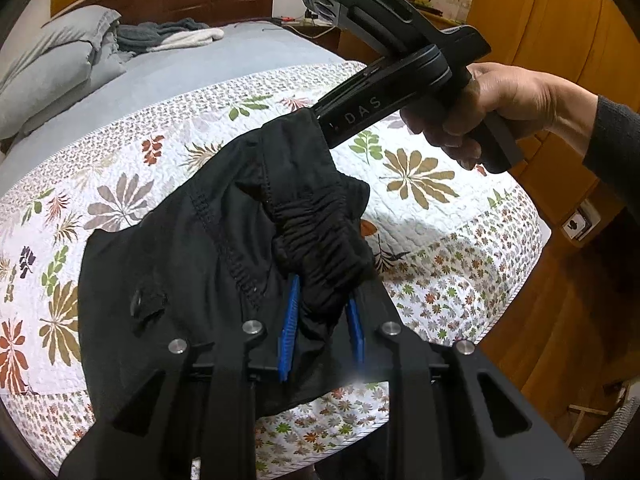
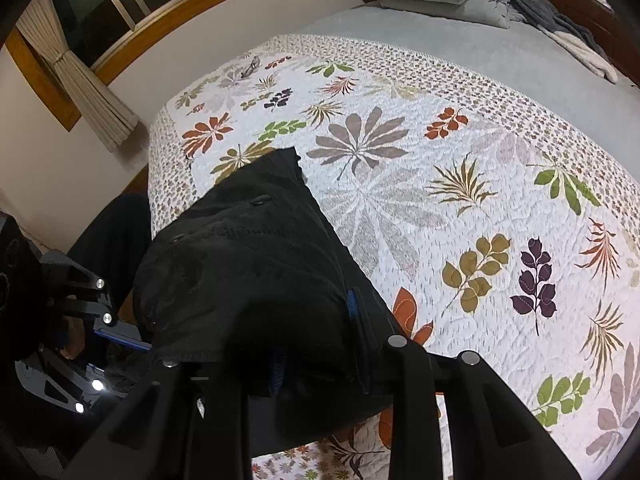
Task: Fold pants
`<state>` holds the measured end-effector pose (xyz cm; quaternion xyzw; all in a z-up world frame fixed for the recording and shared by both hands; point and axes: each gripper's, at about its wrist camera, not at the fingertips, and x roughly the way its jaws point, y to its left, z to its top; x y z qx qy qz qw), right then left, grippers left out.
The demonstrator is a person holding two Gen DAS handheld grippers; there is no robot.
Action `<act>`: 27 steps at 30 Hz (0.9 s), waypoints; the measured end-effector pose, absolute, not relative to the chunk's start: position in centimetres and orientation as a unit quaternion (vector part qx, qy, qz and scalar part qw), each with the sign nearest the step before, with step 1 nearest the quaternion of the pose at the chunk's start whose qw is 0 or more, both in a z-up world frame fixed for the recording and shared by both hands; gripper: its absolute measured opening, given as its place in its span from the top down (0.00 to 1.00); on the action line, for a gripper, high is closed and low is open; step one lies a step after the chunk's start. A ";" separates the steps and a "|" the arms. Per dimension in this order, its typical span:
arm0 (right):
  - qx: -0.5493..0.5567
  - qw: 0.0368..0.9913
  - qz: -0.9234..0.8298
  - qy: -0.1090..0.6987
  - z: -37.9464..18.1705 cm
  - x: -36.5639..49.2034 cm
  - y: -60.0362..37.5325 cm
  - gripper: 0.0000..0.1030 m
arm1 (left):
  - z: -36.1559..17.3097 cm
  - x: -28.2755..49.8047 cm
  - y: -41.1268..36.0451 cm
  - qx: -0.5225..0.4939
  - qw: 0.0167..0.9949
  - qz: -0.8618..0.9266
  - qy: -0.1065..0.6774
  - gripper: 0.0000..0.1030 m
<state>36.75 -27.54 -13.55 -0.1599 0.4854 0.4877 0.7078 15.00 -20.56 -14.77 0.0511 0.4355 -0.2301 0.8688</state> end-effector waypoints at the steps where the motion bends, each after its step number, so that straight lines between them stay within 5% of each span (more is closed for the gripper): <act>1: -0.160 0.708 0.488 0.485 -13.7 36.8 -27.6 0.72 | -15.0 15.1 -20.6 0.051 0.867 -0.231 0.438 0.79; 27: -0.235 0.717 0.460 0.469 -18.6 36.0 -30.4 0.72 | -21.1 16.5 -22.5 0.043 0.828 -0.235 0.508 0.79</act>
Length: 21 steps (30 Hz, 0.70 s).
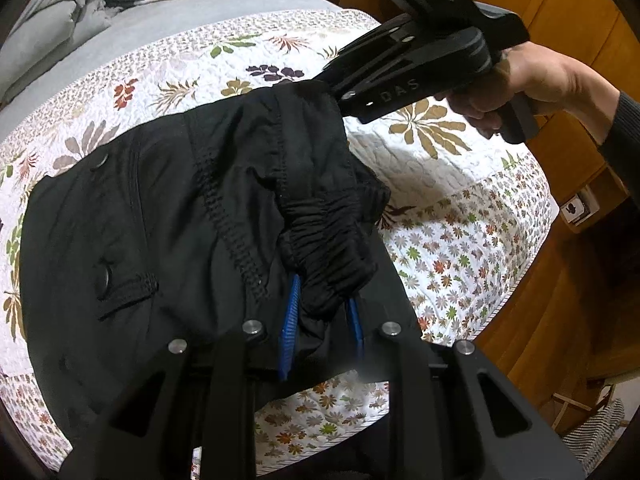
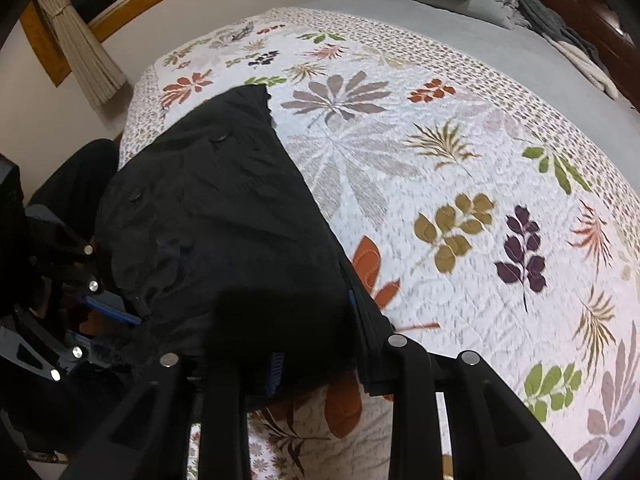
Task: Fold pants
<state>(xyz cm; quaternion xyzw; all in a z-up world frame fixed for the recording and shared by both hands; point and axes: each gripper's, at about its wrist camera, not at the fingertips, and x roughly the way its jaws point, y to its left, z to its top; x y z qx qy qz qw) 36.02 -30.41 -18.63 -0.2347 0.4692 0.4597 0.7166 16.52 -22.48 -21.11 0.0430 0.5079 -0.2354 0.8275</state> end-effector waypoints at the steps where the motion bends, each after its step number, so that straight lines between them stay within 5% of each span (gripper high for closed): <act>1: -0.226 0.721 0.457 0.469 -18.6 36.0 -30.9 0.72 | -21.3 16.5 -22.6 0.044 0.827 -0.235 0.509 0.79; 13: -0.117 0.791 0.370 0.472 -17.4 35.5 -37.6 0.59 | -21.7 16.5 -22.4 0.041 0.824 -0.236 0.513 0.77; 16: -0.003 0.809 0.351 0.472 -17.1 34.8 -39.8 0.53 | -21.2 16.2 -21.6 0.009 0.824 -0.252 0.507 0.57; 18: 0.041 0.813 0.347 0.465 -16.9 34.0 -40.2 0.53 | -20.4 15.9 -20.7 -0.015 0.826 -0.265 0.498 0.35; 21: 0.091 0.819 0.355 0.442 -15.8 32.4 -39.5 0.52 | -18.2 15.1 -18.1 -0.056 0.840 -0.273 0.466 0.19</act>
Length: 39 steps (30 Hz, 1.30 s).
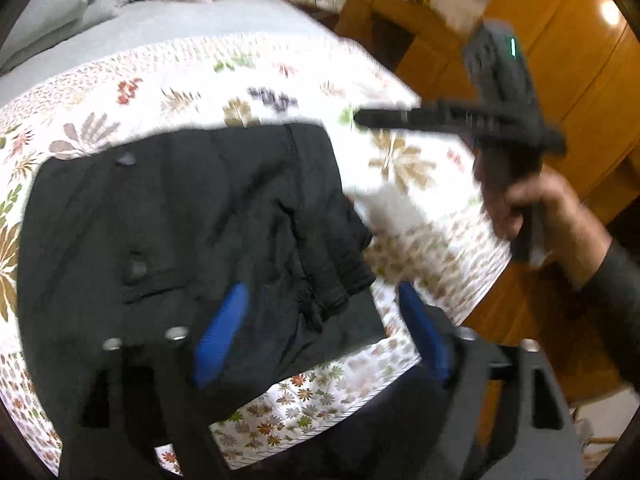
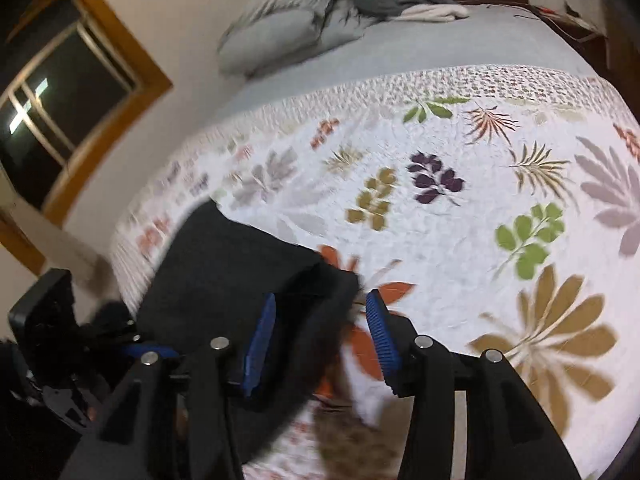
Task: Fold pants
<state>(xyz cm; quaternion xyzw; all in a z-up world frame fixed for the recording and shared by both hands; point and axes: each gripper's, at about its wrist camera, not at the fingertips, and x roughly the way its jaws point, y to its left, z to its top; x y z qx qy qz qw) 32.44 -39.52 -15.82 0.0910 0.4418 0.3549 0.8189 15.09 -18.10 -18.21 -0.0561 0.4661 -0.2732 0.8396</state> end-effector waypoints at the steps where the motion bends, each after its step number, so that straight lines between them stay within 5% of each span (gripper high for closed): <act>1: 0.105 0.817 0.363 0.436 -15.4 32.1 -39.0 0.51 | -17.4 14.9 -16.7 -0.071 0.845 -0.272 0.455 0.18; 8: 0.140 0.808 0.384 0.425 -15.0 32.5 -34.5 0.49 | -16.5 15.8 -7.5 -0.149 0.861 -0.213 0.437 0.13; 14: 0.131 0.790 0.309 0.512 -20.9 34.7 -34.3 0.54 | -20.2 17.5 -2.0 -0.199 0.829 -0.162 0.497 0.13; 28: 0.237 0.791 0.340 0.450 -17.7 22.8 -34.2 0.44 | -21.5 17.4 2.0 -0.254 0.811 -0.186 0.493 0.10; 35: 0.254 0.784 0.281 0.492 -22.7 22.8 -35.6 0.63 | -23.8 17.9 2.2 -0.262 0.793 -0.187 0.518 0.08; 39: 0.255 0.780 0.278 0.500 -22.1 22.6 -36.1 0.60 | -23.0 17.4 4.0 -0.290 0.791 -0.183 0.506 0.08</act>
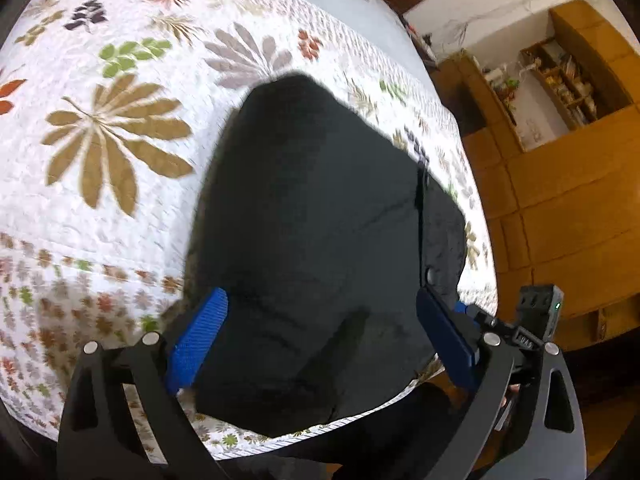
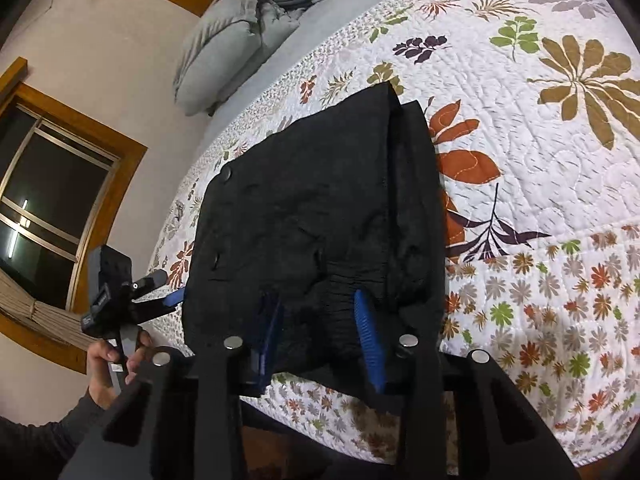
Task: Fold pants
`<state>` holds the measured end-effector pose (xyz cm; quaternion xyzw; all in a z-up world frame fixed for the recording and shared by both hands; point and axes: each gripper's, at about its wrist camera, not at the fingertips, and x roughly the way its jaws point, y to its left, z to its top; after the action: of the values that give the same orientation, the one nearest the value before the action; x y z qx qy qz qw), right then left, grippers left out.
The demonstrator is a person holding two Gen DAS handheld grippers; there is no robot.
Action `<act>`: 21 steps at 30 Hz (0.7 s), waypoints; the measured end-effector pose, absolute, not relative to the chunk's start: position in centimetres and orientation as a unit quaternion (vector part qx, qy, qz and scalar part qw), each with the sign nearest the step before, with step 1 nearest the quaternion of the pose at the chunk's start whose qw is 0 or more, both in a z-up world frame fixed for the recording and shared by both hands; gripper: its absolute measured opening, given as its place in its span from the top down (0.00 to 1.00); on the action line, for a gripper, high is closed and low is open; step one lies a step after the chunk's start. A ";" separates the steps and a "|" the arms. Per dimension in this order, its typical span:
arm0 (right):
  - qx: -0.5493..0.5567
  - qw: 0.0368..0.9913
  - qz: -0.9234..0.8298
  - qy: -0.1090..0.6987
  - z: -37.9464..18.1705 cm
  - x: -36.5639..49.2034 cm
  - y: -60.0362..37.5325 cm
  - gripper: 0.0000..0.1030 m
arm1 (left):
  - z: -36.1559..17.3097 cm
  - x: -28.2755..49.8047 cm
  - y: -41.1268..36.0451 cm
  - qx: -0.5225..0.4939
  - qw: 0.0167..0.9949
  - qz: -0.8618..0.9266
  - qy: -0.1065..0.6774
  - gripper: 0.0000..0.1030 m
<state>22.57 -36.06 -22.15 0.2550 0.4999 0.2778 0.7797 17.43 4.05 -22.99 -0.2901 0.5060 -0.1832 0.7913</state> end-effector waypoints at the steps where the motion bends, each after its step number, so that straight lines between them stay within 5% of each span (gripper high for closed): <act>1: 0.261 0.778 0.281 0.497 -21.6 22.5 -36.3 0.49 | -22.3 17.3 4.9 -0.294 0.798 -0.187 0.492 0.08; 3: 0.266 0.786 0.280 0.483 -20.5 22.2 -37.0 0.37 | -21.5 17.4 6.3 -0.301 0.802 -0.191 0.479 0.07; 14: 0.363 0.760 0.315 0.437 -18.9 30.4 -36.6 0.35 | -24.4 21.5 8.1 -0.343 0.748 -0.218 0.524 0.07; 21: 0.369 0.737 0.270 0.498 -24.0 34.6 -37.4 0.49 | -25.7 22.9 9.0 -0.357 0.736 -0.225 0.529 0.07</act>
<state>34.57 -37.37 -23.98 0.3693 0.4976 0.2700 0.7370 22.88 9.02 -25.68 -0.3575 0.5285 -0.2249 0.7364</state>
